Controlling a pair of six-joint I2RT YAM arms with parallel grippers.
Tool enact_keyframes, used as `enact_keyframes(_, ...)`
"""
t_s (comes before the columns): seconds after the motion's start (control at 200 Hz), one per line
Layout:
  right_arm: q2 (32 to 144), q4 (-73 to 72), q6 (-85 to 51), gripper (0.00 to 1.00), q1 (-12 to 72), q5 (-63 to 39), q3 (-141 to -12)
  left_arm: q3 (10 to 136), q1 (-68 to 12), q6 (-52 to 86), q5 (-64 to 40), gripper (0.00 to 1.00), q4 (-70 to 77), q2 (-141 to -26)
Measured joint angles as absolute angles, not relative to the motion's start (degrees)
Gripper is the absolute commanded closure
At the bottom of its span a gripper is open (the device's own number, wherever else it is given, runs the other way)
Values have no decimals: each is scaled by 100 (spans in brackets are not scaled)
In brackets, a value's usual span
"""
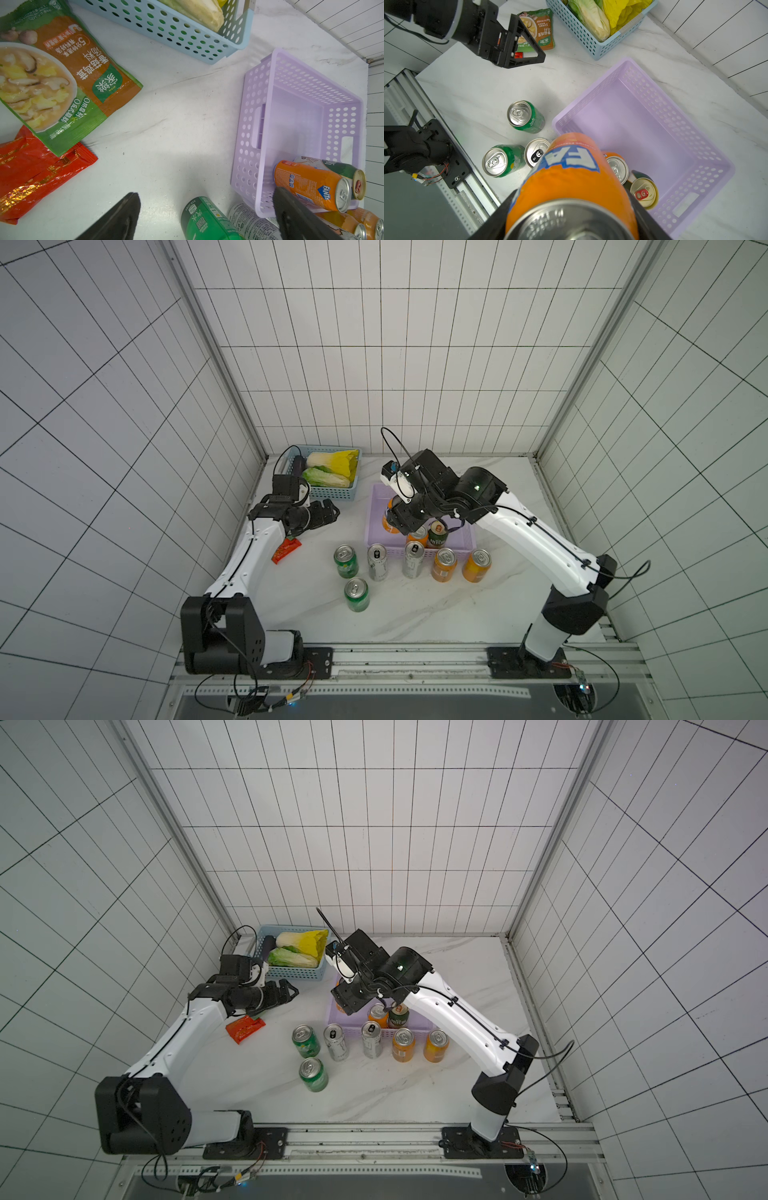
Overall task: Take out the drinks from the basket
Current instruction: Place the drink at the center of the board.
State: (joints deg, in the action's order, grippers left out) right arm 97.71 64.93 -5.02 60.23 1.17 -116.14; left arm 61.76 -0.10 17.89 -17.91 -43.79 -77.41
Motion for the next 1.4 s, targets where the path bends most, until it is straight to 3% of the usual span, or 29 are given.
enact_keyframes(0.59,8374,6547,-1059,43,6928,346,-10053,6176,12,1754,-1782,2,-4381,-7732)
enact_keyframes(1.404,8488,4899,-1365,43,7251,207,-7553,6176,19,1752,-1758,2,-4383,-7767)
